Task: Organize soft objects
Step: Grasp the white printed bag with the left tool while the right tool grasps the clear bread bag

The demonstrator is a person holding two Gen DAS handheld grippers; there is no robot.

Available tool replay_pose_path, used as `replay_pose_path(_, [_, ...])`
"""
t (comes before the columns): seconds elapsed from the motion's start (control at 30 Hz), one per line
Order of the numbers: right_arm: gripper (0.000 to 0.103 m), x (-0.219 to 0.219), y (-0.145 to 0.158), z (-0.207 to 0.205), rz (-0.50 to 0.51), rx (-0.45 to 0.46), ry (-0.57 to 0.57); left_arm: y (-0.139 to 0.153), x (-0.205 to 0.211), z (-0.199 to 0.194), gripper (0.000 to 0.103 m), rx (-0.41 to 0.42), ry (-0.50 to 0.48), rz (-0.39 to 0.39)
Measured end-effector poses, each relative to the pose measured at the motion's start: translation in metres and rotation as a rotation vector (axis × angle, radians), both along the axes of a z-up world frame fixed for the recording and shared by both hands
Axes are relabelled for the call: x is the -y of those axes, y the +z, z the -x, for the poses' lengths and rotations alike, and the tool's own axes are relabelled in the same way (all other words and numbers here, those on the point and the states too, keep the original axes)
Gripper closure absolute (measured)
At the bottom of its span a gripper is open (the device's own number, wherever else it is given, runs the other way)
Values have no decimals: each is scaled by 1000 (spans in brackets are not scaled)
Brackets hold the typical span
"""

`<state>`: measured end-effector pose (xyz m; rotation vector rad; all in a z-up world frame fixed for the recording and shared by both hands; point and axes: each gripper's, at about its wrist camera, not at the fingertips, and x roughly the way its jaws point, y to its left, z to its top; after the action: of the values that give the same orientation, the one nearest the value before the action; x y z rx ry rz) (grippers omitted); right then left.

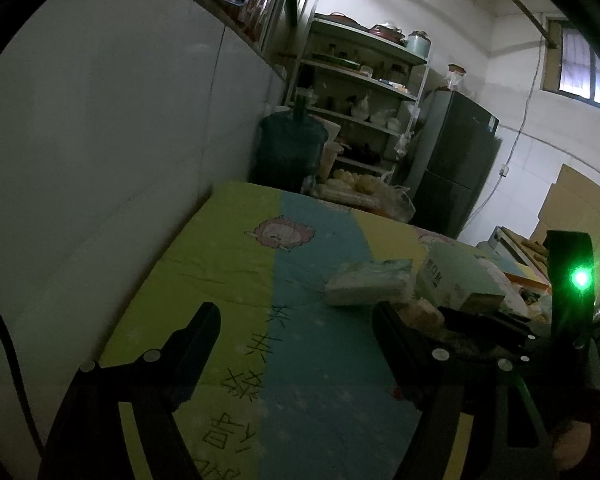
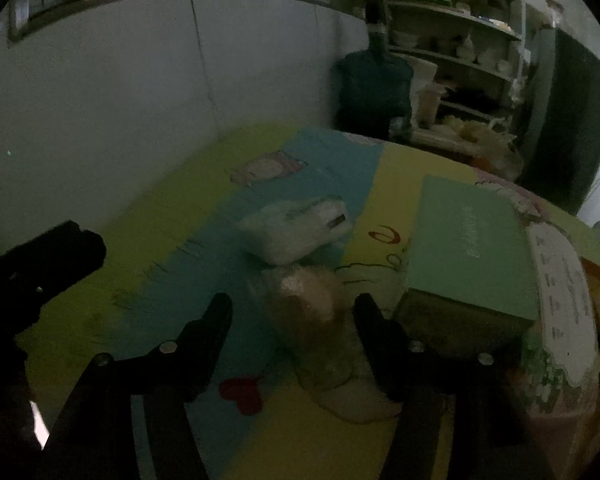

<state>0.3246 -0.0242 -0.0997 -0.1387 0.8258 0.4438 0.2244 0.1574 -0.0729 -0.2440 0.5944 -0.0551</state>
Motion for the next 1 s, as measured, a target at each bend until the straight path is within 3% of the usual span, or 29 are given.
replay_pose_path(0.2, [39, -5, -3, -3, 50, 16, -5, -2, -2, -2, 25, -11, -2, 8])
replay_pose_path(0.27, [50, -6, -3, -2, 68, 26, -18, -3, -2, -2, 25, -13, -2, 9])
replay_pose_path(0.77, [53, 13, 9, 45, -35, -22, 106, 0, 6, -4, 25, -32, -23, 3])
replay_pose_path(1.0, [53, 49, 24, 72, -85, 12, 71, 2, 36, -20, 25, -60, -79, 10])
